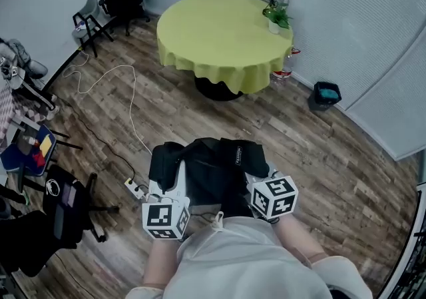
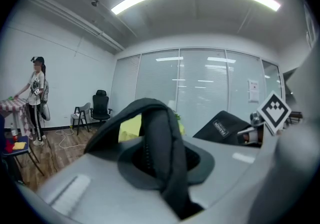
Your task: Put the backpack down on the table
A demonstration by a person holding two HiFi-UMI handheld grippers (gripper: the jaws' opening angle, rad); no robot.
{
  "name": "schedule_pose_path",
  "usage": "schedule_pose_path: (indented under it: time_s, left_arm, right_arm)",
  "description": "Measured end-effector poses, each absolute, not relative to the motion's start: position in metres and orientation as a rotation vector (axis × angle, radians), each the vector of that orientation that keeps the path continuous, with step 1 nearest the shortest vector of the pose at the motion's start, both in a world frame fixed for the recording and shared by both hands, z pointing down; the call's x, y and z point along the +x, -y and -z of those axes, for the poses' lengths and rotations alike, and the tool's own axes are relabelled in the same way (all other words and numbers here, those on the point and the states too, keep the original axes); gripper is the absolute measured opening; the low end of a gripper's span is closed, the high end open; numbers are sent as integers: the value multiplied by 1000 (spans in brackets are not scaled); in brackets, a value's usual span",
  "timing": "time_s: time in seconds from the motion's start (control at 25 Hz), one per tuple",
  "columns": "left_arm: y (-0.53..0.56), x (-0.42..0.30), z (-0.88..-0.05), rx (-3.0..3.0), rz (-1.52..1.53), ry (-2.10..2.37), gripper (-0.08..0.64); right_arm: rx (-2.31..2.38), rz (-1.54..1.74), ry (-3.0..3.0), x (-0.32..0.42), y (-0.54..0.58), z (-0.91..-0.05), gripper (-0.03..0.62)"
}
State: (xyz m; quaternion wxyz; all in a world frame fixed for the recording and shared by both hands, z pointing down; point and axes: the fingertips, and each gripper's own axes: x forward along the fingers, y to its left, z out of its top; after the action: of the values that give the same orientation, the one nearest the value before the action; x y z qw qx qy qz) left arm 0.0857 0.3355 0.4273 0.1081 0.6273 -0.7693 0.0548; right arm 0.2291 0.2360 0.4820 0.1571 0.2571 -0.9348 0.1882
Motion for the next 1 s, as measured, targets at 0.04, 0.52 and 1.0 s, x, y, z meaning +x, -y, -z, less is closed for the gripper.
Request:
schedule_pose_path:
  time_s: [0.04, 0.52, 1.0]
  left_arm:
    - [-327, 81, -428, 1836, -162, 2268, 43]
    - [-214, 29, -419, 1744, -90, 2329, 43]
    - [-134, -16, -424, 1762, -59, 2289, 43]
  right_arm:
    - [726, -540, 2674, 224, -227, -483, 32]
    - [604, -488, 2712, 167, -106, -468, 32]
    - [629, -481, 2701, 126, -30, -469, 32]
